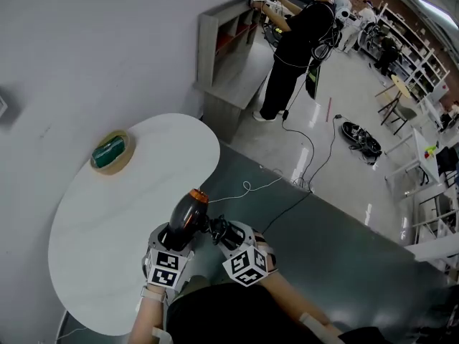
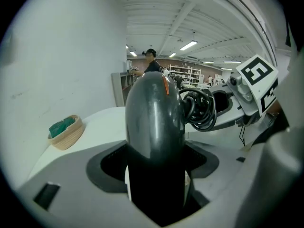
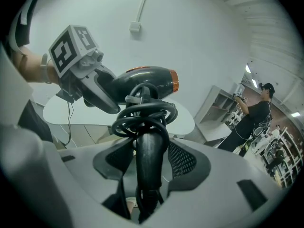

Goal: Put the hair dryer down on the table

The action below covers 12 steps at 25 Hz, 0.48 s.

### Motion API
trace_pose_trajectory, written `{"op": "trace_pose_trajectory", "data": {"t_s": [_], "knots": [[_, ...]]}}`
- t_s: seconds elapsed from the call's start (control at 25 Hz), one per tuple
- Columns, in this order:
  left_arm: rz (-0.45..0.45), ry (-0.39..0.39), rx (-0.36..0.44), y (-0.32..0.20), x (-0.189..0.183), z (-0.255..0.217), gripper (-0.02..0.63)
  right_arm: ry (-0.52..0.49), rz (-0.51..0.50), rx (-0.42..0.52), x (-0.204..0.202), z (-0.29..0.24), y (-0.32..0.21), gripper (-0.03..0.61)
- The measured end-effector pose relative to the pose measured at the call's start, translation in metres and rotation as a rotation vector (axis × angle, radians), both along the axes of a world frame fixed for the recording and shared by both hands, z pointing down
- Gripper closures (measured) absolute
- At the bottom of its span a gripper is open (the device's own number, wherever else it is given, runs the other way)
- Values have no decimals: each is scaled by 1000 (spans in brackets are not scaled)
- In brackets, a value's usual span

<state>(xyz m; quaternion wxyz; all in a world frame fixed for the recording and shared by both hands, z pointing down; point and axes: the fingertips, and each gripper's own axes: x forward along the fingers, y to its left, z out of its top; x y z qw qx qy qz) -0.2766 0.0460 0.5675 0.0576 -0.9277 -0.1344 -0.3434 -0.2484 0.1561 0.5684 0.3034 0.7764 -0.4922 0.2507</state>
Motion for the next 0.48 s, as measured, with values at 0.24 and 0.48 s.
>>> {"op": "trace_pose_trajectory", "data": {"t_s": [0.24, 0.48], "knots": [[-74, -21, 26, 27, 79, -12, 276, -34, -72, 38, 85, -6, 23, 344], [-126, -40, 52, 68, 165, -17, 277, -64, -120, 63, 176, -5, 61, 344]]}}
